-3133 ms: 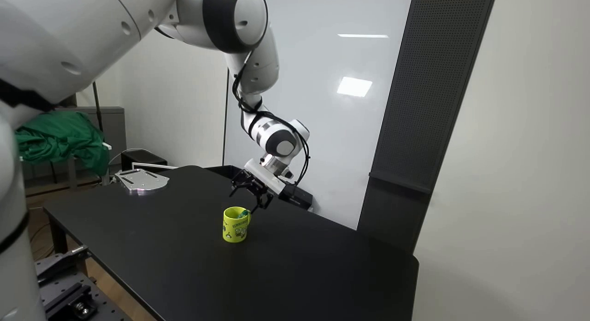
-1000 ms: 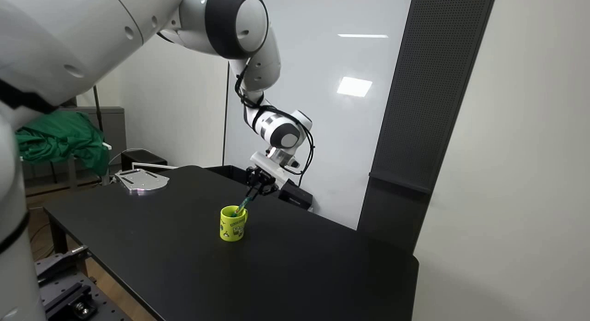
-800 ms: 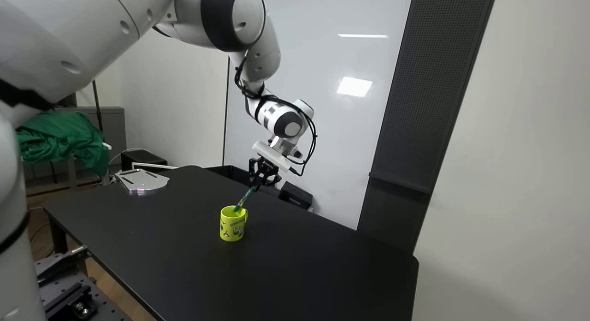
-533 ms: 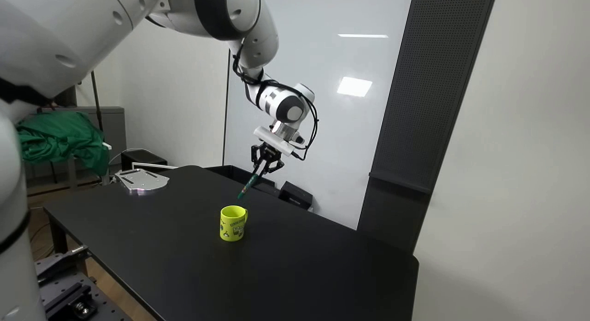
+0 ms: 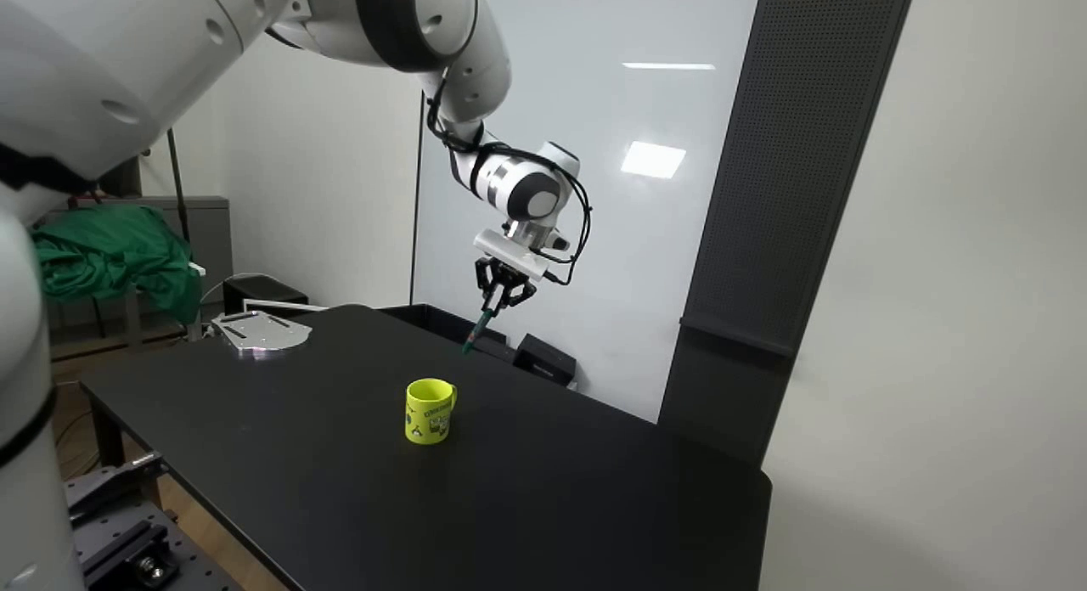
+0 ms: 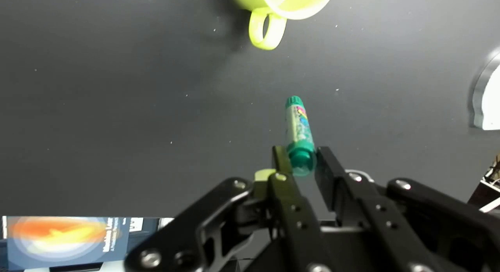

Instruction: Take the marker out of the mug and put it on the table

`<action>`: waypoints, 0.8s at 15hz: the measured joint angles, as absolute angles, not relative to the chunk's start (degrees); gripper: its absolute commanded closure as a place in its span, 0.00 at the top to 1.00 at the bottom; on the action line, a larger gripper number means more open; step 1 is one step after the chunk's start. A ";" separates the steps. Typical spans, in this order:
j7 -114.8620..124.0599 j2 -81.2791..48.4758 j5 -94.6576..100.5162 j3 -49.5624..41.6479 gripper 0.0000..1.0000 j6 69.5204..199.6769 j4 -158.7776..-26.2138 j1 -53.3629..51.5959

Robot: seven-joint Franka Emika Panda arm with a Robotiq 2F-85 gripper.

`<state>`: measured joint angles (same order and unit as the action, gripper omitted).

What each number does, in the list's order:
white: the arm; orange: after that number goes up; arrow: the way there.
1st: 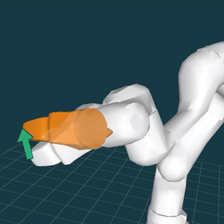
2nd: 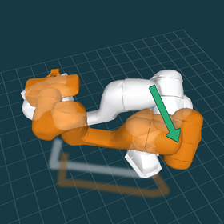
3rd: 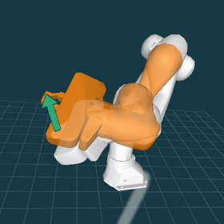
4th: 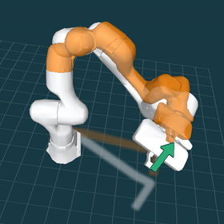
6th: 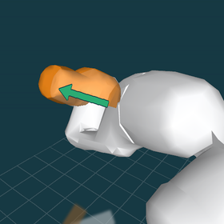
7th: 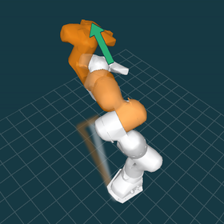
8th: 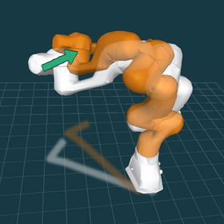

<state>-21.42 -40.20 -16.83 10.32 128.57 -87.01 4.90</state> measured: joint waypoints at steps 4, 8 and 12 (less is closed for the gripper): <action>-21.37 -43.11 -17.18 10.28 0.06 134.58 -86.31 5.06; -20.98 -48.04 -17.48 10.19 0.06 138.38 -83.66 5.63; -19.86 -53.57 -17.80 10.13 0.06 140.85 -80.12 6.30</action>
